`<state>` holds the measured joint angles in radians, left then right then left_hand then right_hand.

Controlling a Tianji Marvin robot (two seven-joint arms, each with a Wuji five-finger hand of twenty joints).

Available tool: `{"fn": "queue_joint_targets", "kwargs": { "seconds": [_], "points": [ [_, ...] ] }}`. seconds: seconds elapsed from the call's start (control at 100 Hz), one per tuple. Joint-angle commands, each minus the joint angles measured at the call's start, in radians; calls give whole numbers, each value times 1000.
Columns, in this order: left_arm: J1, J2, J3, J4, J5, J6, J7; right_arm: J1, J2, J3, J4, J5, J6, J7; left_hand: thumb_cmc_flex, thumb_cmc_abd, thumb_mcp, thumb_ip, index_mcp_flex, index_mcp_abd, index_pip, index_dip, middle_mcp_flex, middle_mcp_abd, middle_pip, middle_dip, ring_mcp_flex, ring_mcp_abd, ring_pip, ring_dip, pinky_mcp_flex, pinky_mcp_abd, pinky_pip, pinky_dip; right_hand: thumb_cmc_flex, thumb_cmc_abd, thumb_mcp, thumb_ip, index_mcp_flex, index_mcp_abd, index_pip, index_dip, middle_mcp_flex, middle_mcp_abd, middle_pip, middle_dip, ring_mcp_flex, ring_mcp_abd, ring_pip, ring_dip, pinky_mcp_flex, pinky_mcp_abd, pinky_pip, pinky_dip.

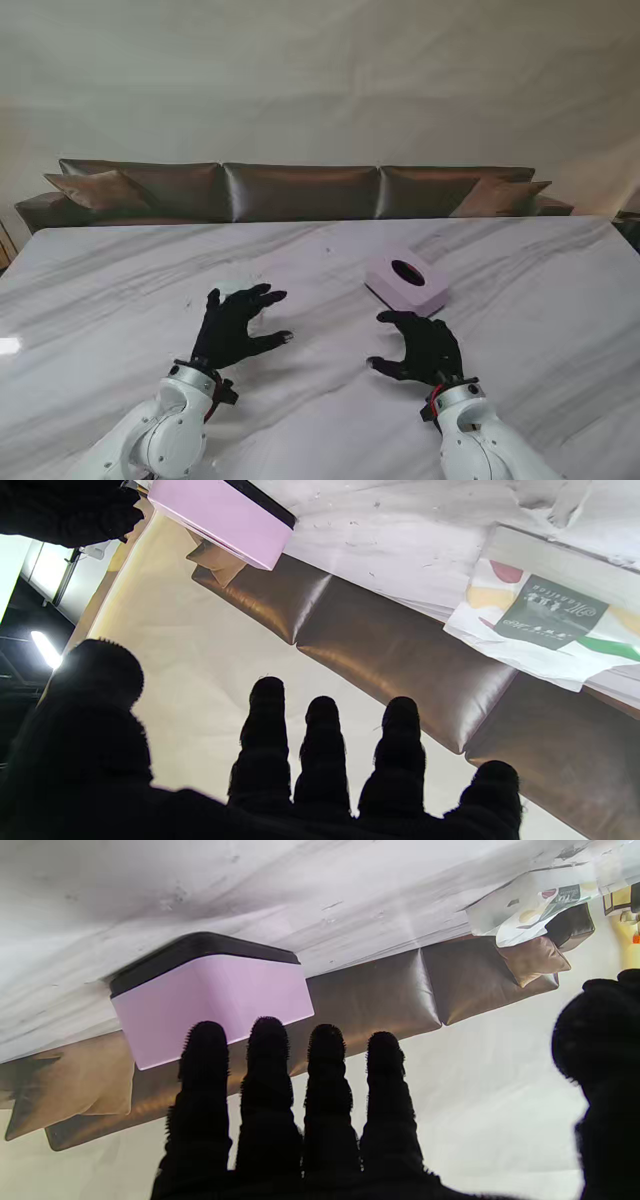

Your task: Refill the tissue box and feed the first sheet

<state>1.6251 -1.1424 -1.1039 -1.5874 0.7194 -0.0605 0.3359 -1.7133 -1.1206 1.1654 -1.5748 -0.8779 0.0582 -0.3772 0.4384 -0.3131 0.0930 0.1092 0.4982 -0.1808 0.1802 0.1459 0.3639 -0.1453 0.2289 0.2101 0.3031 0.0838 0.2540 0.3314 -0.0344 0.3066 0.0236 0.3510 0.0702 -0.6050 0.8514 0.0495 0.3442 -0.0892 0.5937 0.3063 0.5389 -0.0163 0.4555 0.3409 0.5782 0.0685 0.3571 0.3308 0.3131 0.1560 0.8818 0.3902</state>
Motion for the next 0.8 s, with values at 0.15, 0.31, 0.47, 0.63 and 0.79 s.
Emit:
{"fn": "queue_joint_targets", "kwargs": {
  "seconds": [0.15, 0.31, 0.47, 0.63, 0.79],
  "points": [
    [19, -5, -6, -24, 9, 6, -2, 1, -6, -6, 5, 4, 4, 6, -9, 23, 1, 27, 17, 23, -1, 9, 28, 15, 13, 12, 11, -5, 14, 4, 2, -21, 699, 13, -1, 1, 11, -18, -13, 7, 4, -14, 2, 13, 20, -15, 4, 10, 22, -1, 3, -20, 26, -4],
    [38, -3, -13, -49, 16, 20, -5, -6, -4, 16, -9, -4, -3, 10, -10, 23, 0, 27, 17, 23, -1, 9, 28, 15, 12, 11, 11, -4, 14, 4, 2, -21, 700, 14, -2, 3, 10, -19, -7, 5, 7, -14, 5, 15, 21, -14, 6, 8, 23, -1, 5, -20, 28, -5],
    [31, 0, -23, -43, 7, 12, -30, -11, 1, 44, -28, -26, 10, 31, -7, 24, 1, 27, 18, 23, -1, 9, 28, 14, 11, 11, 10, -2, 13, 4, 2, -22, 701, 14, -5, 4, 12, -17, 0, 3, 9, -15, 9, 13, 21, -13, 10, 7, 25, -1, 8, -19, 32, -6],
    [7, -2, -23, -20, -10, 5, -36, 19, 4, 71, -19, -27, 26, 62, -3, 25, 2, 27, 20, 23, 1, 10, 29, 16, 11, 11, 12, 2, 17, 6, 8, -22, 706, 17, -4, 2, 14, -15, 10, 2, 17, -13, 15, 14, 26, -10, 17, 8, 30, 1, 12, -21, 37, -6],
    [-16, -4, -13, 1, -15, 7, -31, 85, 8, 91, 27, -28, 24, 91, 0, 25, 0, 30, 24, 21, 7, 13, 29, 21, 15, 13, 19, 12, 34, 15, 62, -44, 851, 90, -3, 0, 16, -12, 17, 0, 25, -10, 15, 16, 32, -7, 16, 9, 37, 4, 16, -22, 44, -5]
  ]
}}
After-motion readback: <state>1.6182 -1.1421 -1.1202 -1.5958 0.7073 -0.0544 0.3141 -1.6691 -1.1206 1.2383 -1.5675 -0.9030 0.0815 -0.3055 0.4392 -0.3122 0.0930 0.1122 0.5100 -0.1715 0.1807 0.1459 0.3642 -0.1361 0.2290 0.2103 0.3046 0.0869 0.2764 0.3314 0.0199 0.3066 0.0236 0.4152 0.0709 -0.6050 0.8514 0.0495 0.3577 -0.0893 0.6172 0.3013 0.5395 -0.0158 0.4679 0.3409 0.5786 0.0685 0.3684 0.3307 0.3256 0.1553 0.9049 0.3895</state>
